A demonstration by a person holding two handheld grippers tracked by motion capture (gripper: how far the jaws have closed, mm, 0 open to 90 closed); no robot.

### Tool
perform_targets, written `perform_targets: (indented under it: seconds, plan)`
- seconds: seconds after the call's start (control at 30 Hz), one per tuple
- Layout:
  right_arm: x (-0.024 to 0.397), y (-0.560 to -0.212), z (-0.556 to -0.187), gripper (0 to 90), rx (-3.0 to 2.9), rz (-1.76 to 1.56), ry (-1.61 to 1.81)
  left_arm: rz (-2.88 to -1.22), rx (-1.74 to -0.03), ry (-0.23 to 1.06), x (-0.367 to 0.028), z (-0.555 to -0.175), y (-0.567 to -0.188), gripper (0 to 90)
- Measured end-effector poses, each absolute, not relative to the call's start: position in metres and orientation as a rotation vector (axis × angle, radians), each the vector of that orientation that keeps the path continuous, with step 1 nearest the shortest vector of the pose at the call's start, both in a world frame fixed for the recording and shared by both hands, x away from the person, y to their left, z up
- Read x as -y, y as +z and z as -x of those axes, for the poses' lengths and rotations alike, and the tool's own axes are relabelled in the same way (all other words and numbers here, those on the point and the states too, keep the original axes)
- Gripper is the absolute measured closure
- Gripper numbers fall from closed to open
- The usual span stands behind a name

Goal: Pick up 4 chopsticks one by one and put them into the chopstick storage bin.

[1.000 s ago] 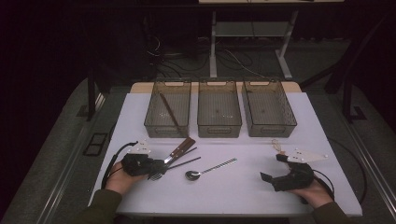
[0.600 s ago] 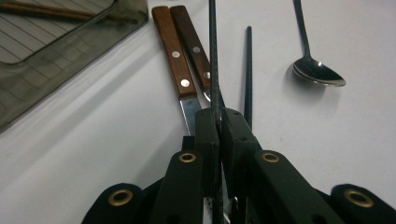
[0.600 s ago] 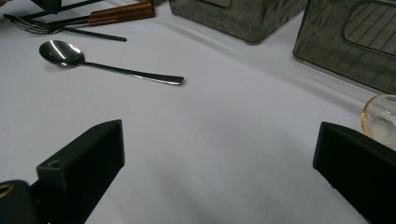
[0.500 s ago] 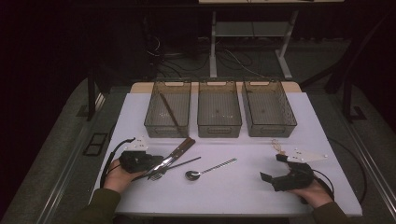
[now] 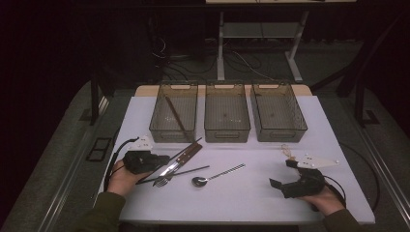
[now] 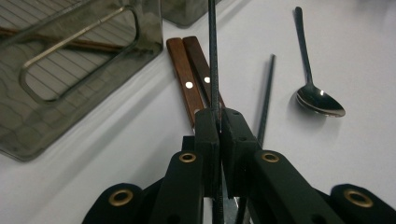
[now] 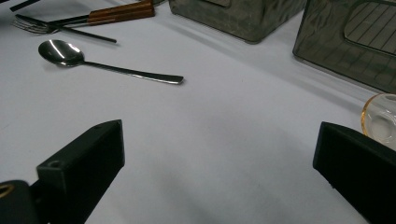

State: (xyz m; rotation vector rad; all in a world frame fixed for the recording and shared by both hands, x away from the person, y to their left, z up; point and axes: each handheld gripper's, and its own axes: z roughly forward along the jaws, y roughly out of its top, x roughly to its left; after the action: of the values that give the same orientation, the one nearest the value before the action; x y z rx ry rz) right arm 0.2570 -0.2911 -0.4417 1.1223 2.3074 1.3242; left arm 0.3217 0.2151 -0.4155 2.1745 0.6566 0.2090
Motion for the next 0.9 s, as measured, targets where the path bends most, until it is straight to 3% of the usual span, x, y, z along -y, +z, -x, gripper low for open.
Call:
perform_targets:
  seconds: [0.9]
  plan:
    - [0.280,-0.445,-0.258,1.8,-2.308,-1.107,1.325,-2.122,-0.751,0.237,-0.208,-0.326,-0.389,86.2]
